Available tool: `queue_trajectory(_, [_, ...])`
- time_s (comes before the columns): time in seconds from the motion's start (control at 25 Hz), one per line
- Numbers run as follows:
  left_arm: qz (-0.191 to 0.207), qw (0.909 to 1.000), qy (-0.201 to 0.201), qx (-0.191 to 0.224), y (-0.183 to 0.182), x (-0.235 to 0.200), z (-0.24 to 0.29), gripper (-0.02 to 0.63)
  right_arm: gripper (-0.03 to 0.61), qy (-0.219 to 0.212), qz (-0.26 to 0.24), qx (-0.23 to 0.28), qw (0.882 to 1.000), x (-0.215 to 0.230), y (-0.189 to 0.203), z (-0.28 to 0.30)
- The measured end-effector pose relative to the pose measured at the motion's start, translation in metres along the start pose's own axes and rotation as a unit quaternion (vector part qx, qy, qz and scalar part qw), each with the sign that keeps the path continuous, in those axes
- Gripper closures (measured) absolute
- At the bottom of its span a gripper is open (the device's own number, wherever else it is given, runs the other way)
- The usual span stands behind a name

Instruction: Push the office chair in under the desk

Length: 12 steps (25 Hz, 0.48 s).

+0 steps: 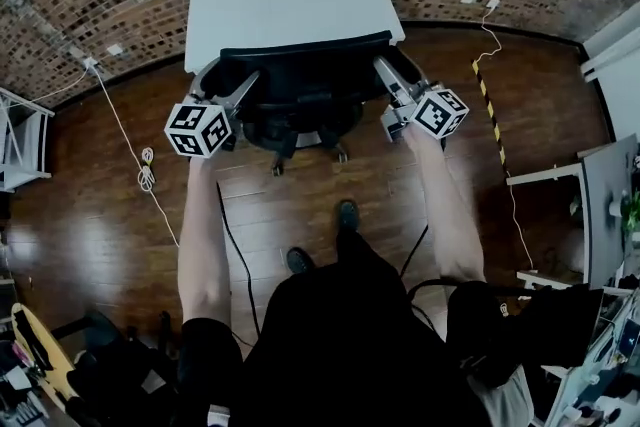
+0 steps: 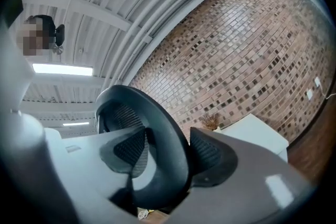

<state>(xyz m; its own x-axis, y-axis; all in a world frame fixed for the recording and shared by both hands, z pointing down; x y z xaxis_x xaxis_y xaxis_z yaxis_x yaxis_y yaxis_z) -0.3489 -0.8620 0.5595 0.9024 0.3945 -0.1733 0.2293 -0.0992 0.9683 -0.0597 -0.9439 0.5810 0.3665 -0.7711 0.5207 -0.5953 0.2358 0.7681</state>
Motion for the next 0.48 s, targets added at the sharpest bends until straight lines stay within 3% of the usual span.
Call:
queue_trajectory(0.2, [0.015,0.9997,-0.009,0.015,0.018,-0.002,0.026,0.181,0.327,-0.017,0.014,0.008,1.0,0.027,-0.01,0.003])
queue_trajectory(0.4, [0.016,0.9985,-0.049,-0.021,-0.013,-0.006,0.115,0.179,0.333,-0.023,0.086,-0.025,0.996,0.087,-0.076,0.06])
queue_trajectory(0.48, [0.015,0.9981,-0.054,-0.027,-0.01,-0.02,0.134,0.179,0.333,-0.02,0.097,-0.025,0.995,0.106,-0.076,0.077])
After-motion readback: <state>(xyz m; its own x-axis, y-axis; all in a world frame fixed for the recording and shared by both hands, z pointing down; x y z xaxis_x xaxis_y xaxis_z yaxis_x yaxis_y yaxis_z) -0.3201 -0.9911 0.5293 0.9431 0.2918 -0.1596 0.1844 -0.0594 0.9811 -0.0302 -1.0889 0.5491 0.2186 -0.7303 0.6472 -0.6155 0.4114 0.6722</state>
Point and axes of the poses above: the fingertips, and each gripper's own axes: z forward along the fingers, x to its right, y out of its underside, the point moved 2 cm from there along -z, backward along the fingers, and after that the axes turned 11 degrees about x, right-handed, at the moved point
